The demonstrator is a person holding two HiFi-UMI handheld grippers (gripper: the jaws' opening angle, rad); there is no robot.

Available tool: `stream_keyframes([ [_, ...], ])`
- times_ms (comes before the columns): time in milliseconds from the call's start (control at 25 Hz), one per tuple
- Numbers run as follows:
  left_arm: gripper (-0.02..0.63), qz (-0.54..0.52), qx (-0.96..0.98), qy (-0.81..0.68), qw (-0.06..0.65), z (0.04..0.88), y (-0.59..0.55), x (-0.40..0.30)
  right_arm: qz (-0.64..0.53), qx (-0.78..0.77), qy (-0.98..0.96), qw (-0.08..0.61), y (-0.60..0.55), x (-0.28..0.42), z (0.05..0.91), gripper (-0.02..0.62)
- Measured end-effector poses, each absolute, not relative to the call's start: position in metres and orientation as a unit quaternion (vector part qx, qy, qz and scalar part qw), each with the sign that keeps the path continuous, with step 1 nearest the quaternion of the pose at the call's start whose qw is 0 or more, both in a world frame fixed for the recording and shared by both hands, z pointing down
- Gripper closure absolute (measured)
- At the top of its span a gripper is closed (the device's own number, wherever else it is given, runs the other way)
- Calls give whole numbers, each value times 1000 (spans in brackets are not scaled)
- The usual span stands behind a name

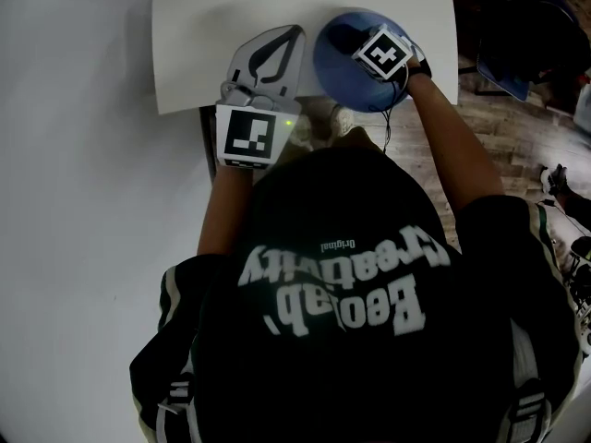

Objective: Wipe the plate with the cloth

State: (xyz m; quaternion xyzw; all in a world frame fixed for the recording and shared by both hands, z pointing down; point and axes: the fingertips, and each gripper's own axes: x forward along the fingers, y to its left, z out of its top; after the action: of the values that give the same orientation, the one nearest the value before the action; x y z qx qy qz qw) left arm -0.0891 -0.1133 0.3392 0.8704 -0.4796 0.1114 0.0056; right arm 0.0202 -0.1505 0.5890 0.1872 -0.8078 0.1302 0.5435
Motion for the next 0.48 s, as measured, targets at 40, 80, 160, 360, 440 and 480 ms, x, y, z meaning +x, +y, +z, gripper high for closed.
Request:
stream_keyframes([
  [40, 604, 110, 871, -479, 8, 339, -114, -87, 132, 196, -806, 542, -155, 25, 588, 460],
  [80, 604, 109, 872, -477, 10, 340, -114, -86, 134, 204, -805, 541, -159, 29, 588, 460],
  [160, 604, 107, 874, -474, 11, 341, -113, -82, 133, 222, -802, 538, -166, 37, 587, 460],
  [360, 604, 116, 881, -460, 2, 341, -111, -71, 122, 278, -781, 546, -184, 67, 589, 459],
  [440, 604, 119, 883, -453, -3, 344, -109, -69, 117, 296, -770, 552, -187, 77, 590, 459],
  [480, 604, 115, 885, -451, 0, 344, -108, -67, 116, 306, -764, 556, -188, 83, 590, 459],
])
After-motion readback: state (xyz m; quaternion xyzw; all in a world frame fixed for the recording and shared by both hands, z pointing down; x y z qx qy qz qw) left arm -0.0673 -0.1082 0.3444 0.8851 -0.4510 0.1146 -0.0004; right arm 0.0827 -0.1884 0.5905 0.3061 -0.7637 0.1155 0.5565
